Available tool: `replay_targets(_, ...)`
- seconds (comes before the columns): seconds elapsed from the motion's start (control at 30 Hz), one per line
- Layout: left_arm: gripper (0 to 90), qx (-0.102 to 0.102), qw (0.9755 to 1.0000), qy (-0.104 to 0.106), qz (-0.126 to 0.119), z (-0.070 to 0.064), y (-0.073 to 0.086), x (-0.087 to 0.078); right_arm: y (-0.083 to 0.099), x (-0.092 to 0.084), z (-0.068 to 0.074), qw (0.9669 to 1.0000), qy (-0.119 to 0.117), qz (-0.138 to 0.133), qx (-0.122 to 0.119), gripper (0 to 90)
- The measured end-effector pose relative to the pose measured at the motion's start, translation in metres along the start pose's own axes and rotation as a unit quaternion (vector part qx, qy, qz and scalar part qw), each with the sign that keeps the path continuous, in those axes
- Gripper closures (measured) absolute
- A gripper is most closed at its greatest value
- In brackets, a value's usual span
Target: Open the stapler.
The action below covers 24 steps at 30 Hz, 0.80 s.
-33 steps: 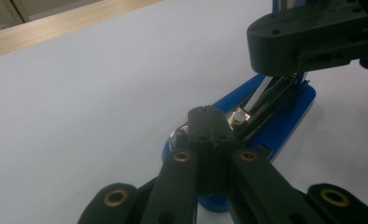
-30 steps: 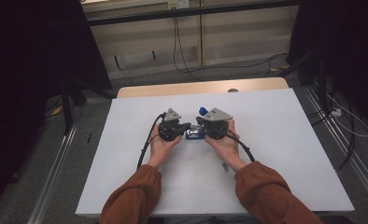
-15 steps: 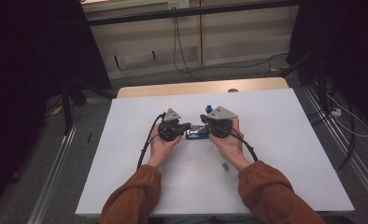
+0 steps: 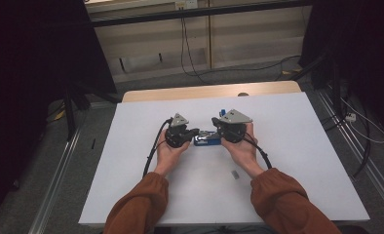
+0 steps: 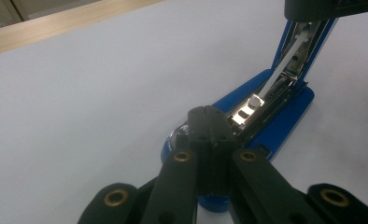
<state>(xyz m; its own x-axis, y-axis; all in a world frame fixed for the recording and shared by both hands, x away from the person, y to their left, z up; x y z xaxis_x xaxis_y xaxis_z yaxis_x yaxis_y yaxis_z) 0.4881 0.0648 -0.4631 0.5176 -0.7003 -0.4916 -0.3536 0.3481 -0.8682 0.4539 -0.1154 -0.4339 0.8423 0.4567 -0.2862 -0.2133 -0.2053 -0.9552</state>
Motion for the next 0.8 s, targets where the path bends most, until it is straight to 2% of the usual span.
replay_targets(0.17, 90.0, 0.004, 1.0000, -0.002, 0.000, 0.000, 0.000, 0.000, 0.000, -0.002, -0.003, 1.0000, 0.001, -0.001, 0.002, 90.0)
replay_targets(0.4, 90.0, 0.003, 1.0000, -0.001, 0.000, 0.000, 0.000, 0.000, 0.000, -0.005, -0.006, 0.9999, 0.015, 0.002, 0.008, 90.0)
replay_targets(0.57, 90.0, 0.004, 1.0000, -0.002, 0.000, -0.001, 0.000, 0.000, 0.001, -0.009, -0.016, 0.9996, 0.024, 0.000, 0.016, 90.0)
replay_targets(0.8, 90.0, 0.004, 1.0000, -0.002, 0.001, -0.001, 0.000, 0.000, 0.002, -0.015, -0.025, 0.9994, 0.029, 0.005, 0.015, 90.0)
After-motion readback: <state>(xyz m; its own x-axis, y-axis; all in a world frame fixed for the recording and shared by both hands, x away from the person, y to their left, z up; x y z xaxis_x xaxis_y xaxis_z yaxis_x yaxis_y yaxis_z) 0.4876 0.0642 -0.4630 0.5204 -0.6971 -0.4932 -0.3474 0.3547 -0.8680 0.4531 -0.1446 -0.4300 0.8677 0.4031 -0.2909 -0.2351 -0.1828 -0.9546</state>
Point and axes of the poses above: each handheld gripper's, and its own axes: x roughly forward along the jaws, y roughly out of its underside, z roughly to its left, the point moved 3 cm from there along x, roughly forward along the jaws, and after that the axes turned 4 degrees about -z, right-handed, at the moved point
